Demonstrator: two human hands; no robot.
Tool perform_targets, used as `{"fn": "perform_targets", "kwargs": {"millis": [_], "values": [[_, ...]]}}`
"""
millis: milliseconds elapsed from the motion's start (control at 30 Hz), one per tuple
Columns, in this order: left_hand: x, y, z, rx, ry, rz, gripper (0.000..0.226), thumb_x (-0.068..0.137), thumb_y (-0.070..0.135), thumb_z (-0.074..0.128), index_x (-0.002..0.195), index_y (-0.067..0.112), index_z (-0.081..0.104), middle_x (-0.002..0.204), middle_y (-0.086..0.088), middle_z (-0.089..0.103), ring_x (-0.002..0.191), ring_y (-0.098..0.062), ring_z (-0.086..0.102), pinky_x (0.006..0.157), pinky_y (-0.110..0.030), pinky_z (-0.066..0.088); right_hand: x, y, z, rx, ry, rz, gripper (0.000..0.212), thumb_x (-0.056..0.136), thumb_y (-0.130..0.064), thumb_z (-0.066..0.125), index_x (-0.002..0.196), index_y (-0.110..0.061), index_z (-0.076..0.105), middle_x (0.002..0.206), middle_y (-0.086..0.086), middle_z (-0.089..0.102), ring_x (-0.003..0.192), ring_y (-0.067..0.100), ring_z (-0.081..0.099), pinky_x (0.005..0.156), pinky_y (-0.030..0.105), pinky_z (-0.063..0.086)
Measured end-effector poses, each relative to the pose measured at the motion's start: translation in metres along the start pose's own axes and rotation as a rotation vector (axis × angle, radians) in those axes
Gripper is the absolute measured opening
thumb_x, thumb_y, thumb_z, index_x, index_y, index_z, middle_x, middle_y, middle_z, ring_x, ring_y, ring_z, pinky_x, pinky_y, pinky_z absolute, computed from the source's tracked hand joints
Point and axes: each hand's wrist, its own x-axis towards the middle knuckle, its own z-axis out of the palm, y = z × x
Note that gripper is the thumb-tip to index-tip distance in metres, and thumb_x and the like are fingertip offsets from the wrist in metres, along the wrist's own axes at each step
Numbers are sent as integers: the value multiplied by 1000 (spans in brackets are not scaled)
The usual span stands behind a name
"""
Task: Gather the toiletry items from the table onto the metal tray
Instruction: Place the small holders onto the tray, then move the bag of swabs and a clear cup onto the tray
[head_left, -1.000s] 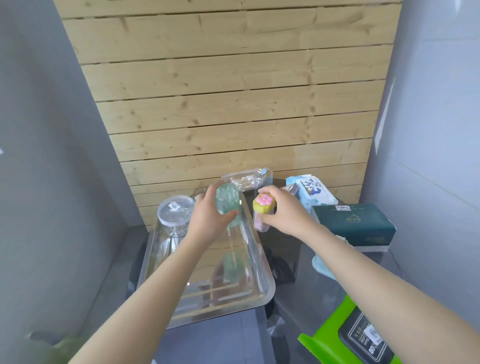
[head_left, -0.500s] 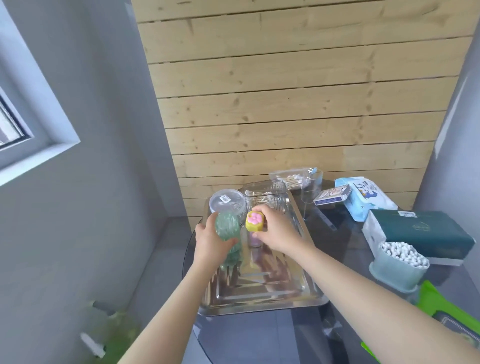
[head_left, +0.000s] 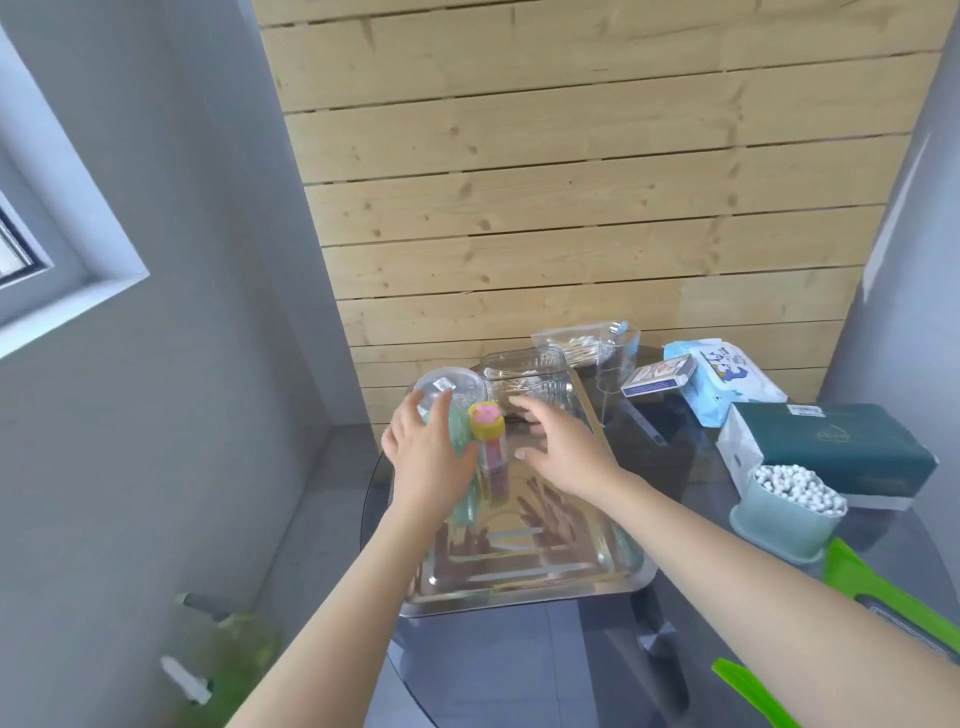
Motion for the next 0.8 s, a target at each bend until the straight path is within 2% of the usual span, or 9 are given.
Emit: {"fn": "perform_targets", "kwargs": {"millis": [67, 167, 300, 400, 533, 633, 733, 800], "values": [[2, 17, -1, 29, -7, 61, 53, 88, 26, 57, 139, 24, 44, 148, -6, 33, 139, -24, 26, 111, -38, 14, -9, 7, -16, -22, 35, 28, 58, 89, -15, 60, 142, -22, 37, 142, 6, 48, 125, 20, 51, 103, 34, 43], [9, 48, 8, 1, -101, 143, 44, 89, 24, 55, 133, 23, 52, 138, -5, 46, 132, -24, 36, 108, -37, 18, -17, 19, -42, -60, 87, 72, 48, 89, -14, 60, 135, -18, 46, 134, 7, 52, 119, 20, 54, 99, 33, 45], [28, 89, 27, -24, -196, 190, 42, 88, 20, 52, 130, 24, 54, 133, -6, 49, 129, -26, 39, 108, -38, 19, -16, 40, -75, -124, 132, 127, 41, 89, -14, 60, 129, -15, 52, 131, 8, 55, 117, 20, 55, 98, 33, 45], [47, 112, 43, -1, -212, 229, 41, 87, 16, 48, 127, 21, 57, 132, -6, 51, 126, -26, 42, 103, -36, 21, -8, 57, -92, -209, 139, 163, 37, 89, -16, 60, 125, -14, 55, 128, 8, 57, 115, 23, 57, 95, 32, 44], [89, 138, 65, 46, -193, 230, 46, 87, 12, 47, 132, 18, 49, 133, -7, 49, 122, -27, 44, 104, -35, 23, 21, 83, -119, -336, 167, 203, 31, 87, -20, 58, 118, -17, 58, 122, 7, 58, 116, 26, 54, 93, 35, 45], [126, 145, 77, 135, -199, 201, 53, 87, 11, 49, 138, 18, 40, 137, -8, 46, 125, -27, 44, 107, -37, 24, 47, 92, -131, -331, 171, 232, 39, 86, -24, 61, 124, -18, 53, 127, 8, 53, 117, 27, 53, 95, 37, 45], [158, 145, 91, 239, -280, 202, 63, 85, 13, 52, 145, 17, 31, 144, -10, 40, 130, -29, 41, 111, -41, 24, 75, 99, -137, -312, 132, 256, 58, 85, -32, 64, 137, -22, 40, 136, 9, 44, 121, 28, 51, 97, 38, 45], [176, 141, 98, 248, -364, 193, 70, 84, 16, 55, 147, 16, 26, 147, -12, 36, 132, -31, 39, 112, -44, 29, 92, 102, -140, -271, 83, 272, 73, 82, -39, 66, 144, -25, 31, 143, 11, 39, 126, 29, 48, 99, 37, 42]]}}
